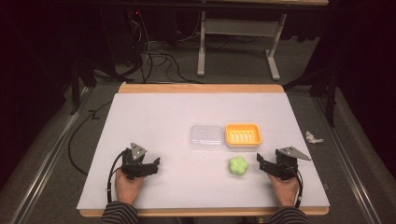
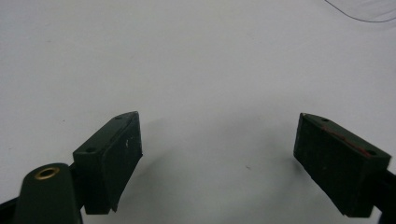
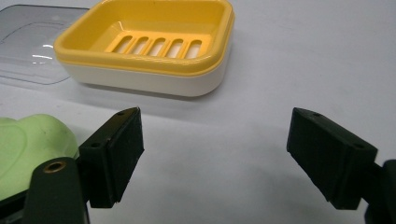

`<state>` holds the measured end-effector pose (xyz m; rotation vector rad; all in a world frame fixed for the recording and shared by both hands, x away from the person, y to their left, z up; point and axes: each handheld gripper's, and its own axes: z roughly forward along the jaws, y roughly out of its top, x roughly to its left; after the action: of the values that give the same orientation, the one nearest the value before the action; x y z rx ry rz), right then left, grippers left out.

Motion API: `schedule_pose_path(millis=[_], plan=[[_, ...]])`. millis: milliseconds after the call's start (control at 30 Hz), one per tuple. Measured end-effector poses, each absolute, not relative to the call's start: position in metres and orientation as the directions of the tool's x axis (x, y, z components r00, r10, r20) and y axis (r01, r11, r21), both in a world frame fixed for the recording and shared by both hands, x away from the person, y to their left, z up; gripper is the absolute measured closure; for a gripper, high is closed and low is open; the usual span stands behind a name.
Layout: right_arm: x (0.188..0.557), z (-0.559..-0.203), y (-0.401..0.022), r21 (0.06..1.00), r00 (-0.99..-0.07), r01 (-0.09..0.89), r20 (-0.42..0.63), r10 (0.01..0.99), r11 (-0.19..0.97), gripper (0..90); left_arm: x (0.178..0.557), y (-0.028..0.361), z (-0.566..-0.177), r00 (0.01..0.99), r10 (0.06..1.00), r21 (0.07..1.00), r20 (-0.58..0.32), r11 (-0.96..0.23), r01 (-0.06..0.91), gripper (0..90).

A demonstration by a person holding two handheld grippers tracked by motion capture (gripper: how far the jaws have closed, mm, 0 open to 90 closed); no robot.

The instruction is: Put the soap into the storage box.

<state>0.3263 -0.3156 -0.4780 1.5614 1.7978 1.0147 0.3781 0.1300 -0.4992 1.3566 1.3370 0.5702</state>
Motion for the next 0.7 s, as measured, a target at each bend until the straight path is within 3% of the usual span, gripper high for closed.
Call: schedule_pose_path(millis=[700], plan=[[0.3216, -0.4770, -0.3188, 0.842, -0.158, 0.540, 0.092, 0.983, 0.008, 9.8, 0.3776, 0.1314, -0.4981, 0.255, 0.900, 0.893, -0.354, 0.244, 0.379, 14.5]])
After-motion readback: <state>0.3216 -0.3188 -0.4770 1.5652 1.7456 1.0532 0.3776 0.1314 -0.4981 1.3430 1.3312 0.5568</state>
